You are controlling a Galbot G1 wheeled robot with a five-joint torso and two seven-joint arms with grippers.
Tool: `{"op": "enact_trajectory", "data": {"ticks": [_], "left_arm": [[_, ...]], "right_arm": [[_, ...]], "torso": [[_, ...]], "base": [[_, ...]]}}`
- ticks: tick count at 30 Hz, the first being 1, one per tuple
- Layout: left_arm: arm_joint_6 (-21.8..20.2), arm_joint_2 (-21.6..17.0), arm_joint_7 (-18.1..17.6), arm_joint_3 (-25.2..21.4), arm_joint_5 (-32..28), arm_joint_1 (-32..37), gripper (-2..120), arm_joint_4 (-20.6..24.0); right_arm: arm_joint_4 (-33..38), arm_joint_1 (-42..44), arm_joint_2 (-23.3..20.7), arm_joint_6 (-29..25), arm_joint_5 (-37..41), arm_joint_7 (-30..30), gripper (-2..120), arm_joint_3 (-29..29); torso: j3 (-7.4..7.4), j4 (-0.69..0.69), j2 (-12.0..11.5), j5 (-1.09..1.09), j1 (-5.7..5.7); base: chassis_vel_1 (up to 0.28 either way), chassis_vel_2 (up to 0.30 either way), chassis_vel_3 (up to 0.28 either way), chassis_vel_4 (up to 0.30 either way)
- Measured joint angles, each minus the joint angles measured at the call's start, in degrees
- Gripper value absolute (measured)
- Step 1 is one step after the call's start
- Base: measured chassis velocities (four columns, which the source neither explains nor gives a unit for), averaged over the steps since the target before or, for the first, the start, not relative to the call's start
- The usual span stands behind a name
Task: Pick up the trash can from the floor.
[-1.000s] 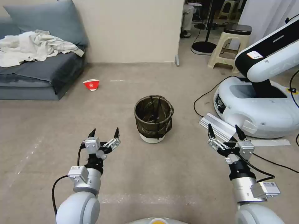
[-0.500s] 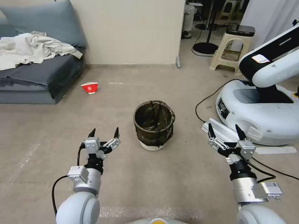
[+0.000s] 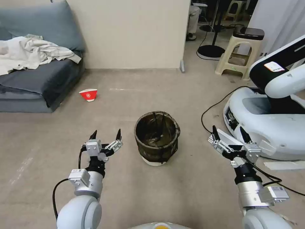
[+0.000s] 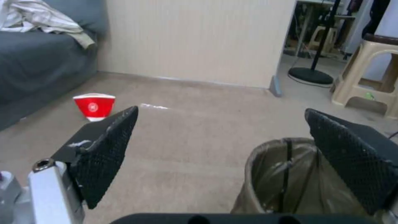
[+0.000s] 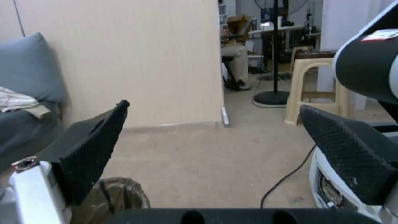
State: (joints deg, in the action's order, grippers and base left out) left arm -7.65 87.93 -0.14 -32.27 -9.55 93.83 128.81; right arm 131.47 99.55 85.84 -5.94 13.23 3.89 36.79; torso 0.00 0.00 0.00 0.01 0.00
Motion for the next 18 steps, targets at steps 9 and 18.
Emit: {"op": "enact_trajectory", "data": {"ticks": [9, 18], "left_arm": [[-0.2, -0.3, 0.0, 0.2, -0.2, -1.1, 100, -1.1], [-0.2, -2.0, 0.1, 1.2, -2.5, -3.5, 100, -2.7]], "right_arm": [[-1.0, -0.9, -0.1, -0.5, 0.4, 0.5, 100, 0.0], [-2.3, -1.3, 0.1, -1.7, 0.0, 0.9, 100, 0.0]], "torso": [[0.0, 0.0, 0.0, -0.01, 0.01], [0.0, 0.01, 0.0, -0.01, 0.0]], "base": [[-0.104, 0.079, 0.098, -0.098], [-0.003, 0.006, 0.007, -0.003]]}}
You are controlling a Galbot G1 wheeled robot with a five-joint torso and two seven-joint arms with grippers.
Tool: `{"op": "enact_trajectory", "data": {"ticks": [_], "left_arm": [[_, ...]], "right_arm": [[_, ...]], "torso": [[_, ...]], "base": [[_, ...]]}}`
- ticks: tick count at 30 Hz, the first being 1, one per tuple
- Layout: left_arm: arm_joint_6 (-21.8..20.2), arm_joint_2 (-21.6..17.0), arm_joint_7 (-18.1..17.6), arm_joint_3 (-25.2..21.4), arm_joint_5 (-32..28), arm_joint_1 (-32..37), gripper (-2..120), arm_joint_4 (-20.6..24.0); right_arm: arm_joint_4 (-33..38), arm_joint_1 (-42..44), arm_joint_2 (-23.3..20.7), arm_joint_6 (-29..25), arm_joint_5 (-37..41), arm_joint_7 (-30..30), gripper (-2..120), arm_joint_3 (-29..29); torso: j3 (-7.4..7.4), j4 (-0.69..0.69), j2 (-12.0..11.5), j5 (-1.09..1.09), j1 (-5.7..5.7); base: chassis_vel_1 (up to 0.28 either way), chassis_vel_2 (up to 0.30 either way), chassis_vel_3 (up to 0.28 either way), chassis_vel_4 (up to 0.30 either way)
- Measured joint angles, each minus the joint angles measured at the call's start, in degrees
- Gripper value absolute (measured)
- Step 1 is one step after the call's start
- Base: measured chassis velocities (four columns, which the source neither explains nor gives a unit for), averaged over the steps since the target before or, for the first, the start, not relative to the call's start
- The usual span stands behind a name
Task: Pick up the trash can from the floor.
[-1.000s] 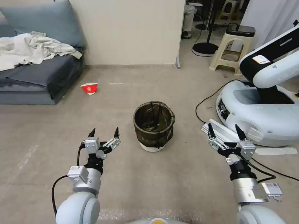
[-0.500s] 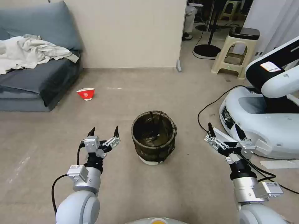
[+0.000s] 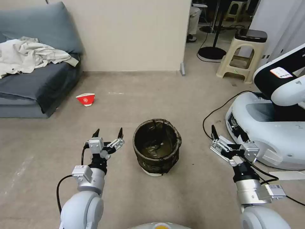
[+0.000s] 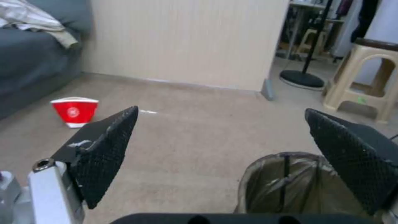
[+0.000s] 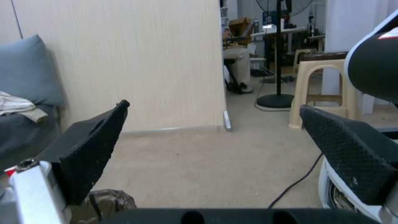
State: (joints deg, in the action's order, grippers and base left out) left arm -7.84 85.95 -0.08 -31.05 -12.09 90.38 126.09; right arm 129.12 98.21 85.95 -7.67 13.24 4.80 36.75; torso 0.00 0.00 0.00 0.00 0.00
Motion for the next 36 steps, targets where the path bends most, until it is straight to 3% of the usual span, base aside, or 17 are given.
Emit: {"op": "enact_trajectory", "data": {"ticks": [3, 10, 16, 19, 28, 36], "left_arm": [[-1.3, -1.7, -0.3, 0.9, -1.1, -1.0, 100, 0.0], [-8.6, -8.4, -2.7, 3.7, -11.9, -5.9, 100, 0.5], [-12.3, -11.5, -4.4, 6.6, -16.8, -8.4, 100, -0.9], [-19.2, -14.6, -8.6, 11.8, -23.5, -13.4, 100, -4.2], [-25.9, -15.2, -16.9, 16.9, -30.4, -21.1, 100, -9.0], [-25.9, -14.8, -17.4, 17.9, -28.3, -25.0, 100, -12.5]], "right_arm": [[0.0, 0.2, 0.3, -0.1, -0.4, 0.0, 100, -0.2], [-0.6, 0.0, 0.0, 0.0, -0.6, -0.2, 100, -0.5], [-0.6, 0.5, 0.0, 0.0, -0.6, -0.4, 100, -0.3], [0.4, 1.2, 0.2, 0.0, -0.6, -0.5, 100, 0.0], [0.5, 1.7, 0.5, 0.0, -0.6, -0.9, 100, 0.5], [-0.2, 1.5, 0.6, 0.0, -0.4, -0.9, 100, 0.7]], "torso": [[0.0, 0.0, 0.0, 0.0, 0.0], [0.0, 0.0, 0.0, 0.0, 0.0], [0.0, -0.01, 0.0, 0.0, 0.0], [0.0, -0.01, 0.0, 0.01, 0.0], [0.0, -0.01, 0.0, -0.01, 0.0], [-0.01, 0.0, 0.0, -0.01, 0.0]], "base": [[0.0, 0.0, 0.0, 0.0], [0.0, 0.0, 0.0, 0.0], [0.0, 0.0, 0.0, 0.0], [0.0, 0.0, 0.0, 0.0], [0.0, 0.0, 0.0, 0.0], [0.0, 0.0, 0.0, 0.0]]}}
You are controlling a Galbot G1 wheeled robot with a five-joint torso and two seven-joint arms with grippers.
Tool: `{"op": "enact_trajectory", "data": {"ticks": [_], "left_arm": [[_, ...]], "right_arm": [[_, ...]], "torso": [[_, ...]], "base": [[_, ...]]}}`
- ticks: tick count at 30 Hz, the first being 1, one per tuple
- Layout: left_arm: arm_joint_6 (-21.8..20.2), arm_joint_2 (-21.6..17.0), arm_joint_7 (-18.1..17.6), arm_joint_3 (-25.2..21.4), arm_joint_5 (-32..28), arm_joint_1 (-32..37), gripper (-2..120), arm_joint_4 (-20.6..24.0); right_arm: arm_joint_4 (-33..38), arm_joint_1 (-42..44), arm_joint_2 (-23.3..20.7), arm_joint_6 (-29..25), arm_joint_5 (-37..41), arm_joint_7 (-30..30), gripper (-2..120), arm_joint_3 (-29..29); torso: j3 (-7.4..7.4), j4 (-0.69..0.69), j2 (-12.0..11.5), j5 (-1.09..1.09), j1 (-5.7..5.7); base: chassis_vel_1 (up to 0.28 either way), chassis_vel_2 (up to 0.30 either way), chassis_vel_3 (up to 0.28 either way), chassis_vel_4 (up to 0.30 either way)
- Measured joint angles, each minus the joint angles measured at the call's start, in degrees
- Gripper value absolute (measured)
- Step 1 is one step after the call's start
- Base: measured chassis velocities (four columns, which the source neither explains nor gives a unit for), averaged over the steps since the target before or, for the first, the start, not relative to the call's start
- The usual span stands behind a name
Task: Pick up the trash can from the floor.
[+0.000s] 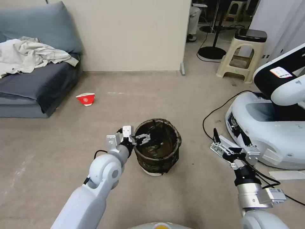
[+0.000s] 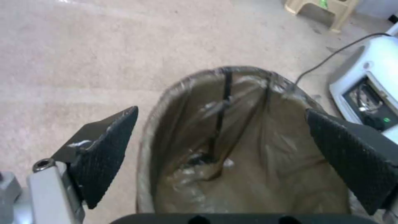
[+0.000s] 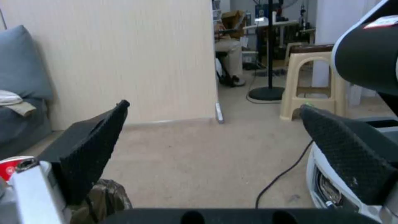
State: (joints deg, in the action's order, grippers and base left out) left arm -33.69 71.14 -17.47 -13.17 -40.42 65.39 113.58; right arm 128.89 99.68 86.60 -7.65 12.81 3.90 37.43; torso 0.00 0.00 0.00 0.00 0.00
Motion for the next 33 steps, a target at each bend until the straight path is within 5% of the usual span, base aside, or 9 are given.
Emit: {"op": "enact_trajectory", "data": {"ticks": [16, 33], "left_arm": [[0.9, 0.0, -0.2, 2.6, 6.0, -6.7, 100, -10.1], [-0.8, 0.1, -0.3, 3.8, 6.5, -5.5, 100, -12.7]], "right_arm": [[-1.0, -0.8, 0.0, 0.1, 0.5, 0.0, 100, 0.3], [-0.9, -0.7, 0.1, 0.1, 0.7, 0.2, 100, 0.3]], "torso": [[0.0, 0.0, 0.0, 0.01, 0.0], [0.0, 0.0, 0.0, 0.0, 0.0]], "base": [[0.0, 0.0, 0.0, 0.0], [0.0, 0.0, 0.0, 0.0]]}}
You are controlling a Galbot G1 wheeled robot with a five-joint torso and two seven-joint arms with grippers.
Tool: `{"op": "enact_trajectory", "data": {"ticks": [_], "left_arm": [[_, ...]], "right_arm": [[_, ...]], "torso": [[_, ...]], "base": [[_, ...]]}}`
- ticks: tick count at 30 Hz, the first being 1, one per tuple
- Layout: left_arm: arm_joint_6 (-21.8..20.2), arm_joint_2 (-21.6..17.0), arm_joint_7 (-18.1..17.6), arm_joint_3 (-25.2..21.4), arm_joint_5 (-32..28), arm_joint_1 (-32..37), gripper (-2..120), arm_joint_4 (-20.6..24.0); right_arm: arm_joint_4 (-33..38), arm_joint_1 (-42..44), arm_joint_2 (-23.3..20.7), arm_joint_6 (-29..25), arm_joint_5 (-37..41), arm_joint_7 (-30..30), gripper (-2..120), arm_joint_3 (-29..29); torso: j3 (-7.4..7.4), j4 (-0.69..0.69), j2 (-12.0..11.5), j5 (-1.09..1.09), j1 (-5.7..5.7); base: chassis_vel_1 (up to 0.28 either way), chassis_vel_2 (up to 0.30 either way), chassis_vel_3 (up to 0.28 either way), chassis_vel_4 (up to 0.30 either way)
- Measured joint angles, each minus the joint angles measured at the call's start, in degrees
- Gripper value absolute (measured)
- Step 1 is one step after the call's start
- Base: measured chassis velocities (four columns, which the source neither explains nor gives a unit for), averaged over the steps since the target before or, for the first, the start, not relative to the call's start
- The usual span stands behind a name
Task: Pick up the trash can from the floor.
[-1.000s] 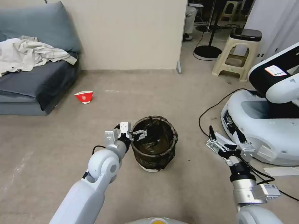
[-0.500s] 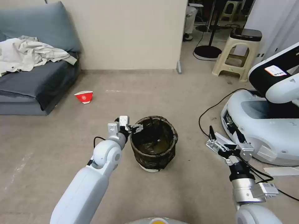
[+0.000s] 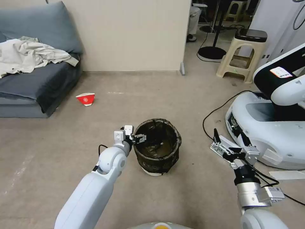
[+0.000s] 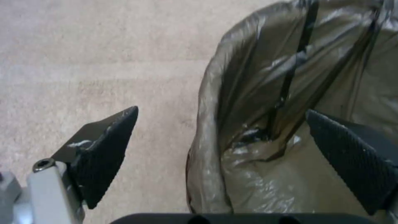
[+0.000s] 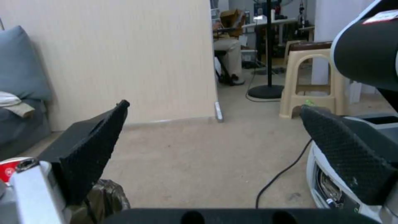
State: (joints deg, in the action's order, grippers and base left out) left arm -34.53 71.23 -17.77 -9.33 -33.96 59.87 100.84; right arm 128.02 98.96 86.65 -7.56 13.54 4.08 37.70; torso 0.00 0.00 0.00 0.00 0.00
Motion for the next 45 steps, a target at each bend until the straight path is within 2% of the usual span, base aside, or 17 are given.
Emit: {"op": "enact_trajectory", "data": {"ticks": [18, 34, 38, 41, 42, 45], "left_arm": [[-2.6, 0.0, -1.3, 1.1, -0.2, -0.5, 99, -2.0], [-3.0, 0.1, -1.6, 1.4, -0.2, -0.7, 98, -3.3], [-3.3, 0.2, -1.7, 1.4, -0.2, -0.7, 94, -3.4], [-3.6, 0.3, -1.7, 1.3, -0.3, -0.6, 80, -3.4], [-3.6, 0.3, -1.7, 1.3, -0.3, -0.6, 80, -3.4], [-3.6, 0.4, -1.6, 1.2, -0.4, -0.4, 65, -3.4]], "right_arm": [[-0.4, -0.3, -0.2, -0.2, 0.2, 0.1, 100, -0.1], [-0.5, -0.3, -0.2, -0.4, 0.4, 0.1, 100, 0.0], [-0.6, -0.3, -0.2, -0.4, 0.4, 0.1, 100, 0.0], [-0.8, -0.3, -0.2, -0.6, 0.4, 0.1, 100, 0.0], [-0.8, -0.3, -0.2, -0.6, 0.4, 0.1, 100, 0.0], [-0.9, -0.4, -0.2, -0.7, 0.4, 0.1, 100, 0.0]], "torso": [[0.0, 0.0, 0.0, 0.0, -0.01], [0.02, 0.01, 0.0, -0.01, -0.01], [0.02, 0.01, 0.0, -0.02, -0.01], [0.02, 0.0, 0.0, -0.01, -0.01], [0.02, 0.0, 0.0, -0.01, -0.01], [0.01, 0.0, 0.0, -0.01, -0.01]], "base": [[0.0, 0.0, 0.0, 0.0], [0.0, 0.0, 0.0, 0.0], [0.0, 0.0, 0.0, 0.0], [0.0, 0.0, 0.0, 0.0], [0.0, 0.0, 0.0, 0.0], [0.0, 0.0, 0.0, 0.0]]}}
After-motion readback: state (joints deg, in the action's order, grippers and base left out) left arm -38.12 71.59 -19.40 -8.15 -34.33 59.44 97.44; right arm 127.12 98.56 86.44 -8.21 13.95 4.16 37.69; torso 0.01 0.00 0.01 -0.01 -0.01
